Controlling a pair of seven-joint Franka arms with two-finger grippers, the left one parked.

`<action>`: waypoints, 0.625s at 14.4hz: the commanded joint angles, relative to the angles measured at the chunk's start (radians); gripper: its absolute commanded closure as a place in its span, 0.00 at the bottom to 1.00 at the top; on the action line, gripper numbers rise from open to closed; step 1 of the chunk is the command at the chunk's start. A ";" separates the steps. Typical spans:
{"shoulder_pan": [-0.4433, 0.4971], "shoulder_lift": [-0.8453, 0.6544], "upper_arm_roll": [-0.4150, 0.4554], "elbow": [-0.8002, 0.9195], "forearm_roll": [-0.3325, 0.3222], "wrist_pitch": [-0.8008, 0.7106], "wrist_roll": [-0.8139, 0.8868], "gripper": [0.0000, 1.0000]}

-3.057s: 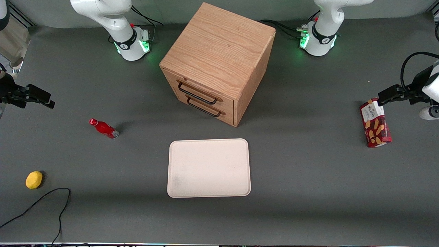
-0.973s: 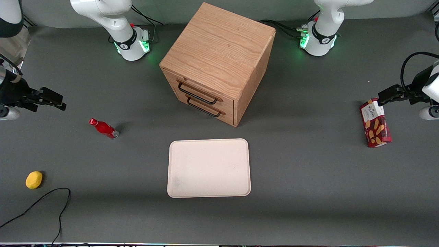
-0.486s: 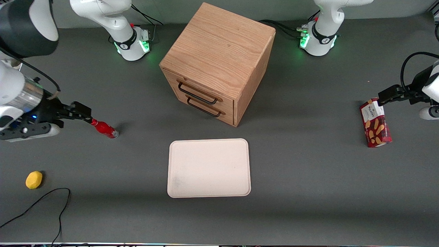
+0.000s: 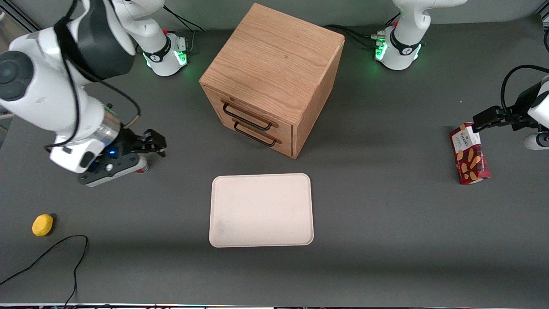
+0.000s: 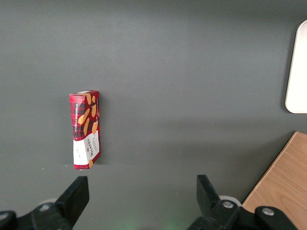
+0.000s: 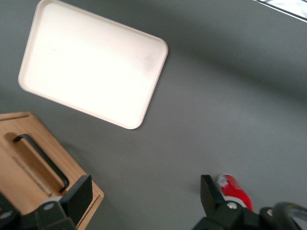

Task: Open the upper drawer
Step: 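Move the right gripper toward the upper drawer's black handle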

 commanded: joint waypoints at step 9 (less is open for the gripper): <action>0.212 0.031 -0.006 0.008 0.015 0.013 -0.201 0.00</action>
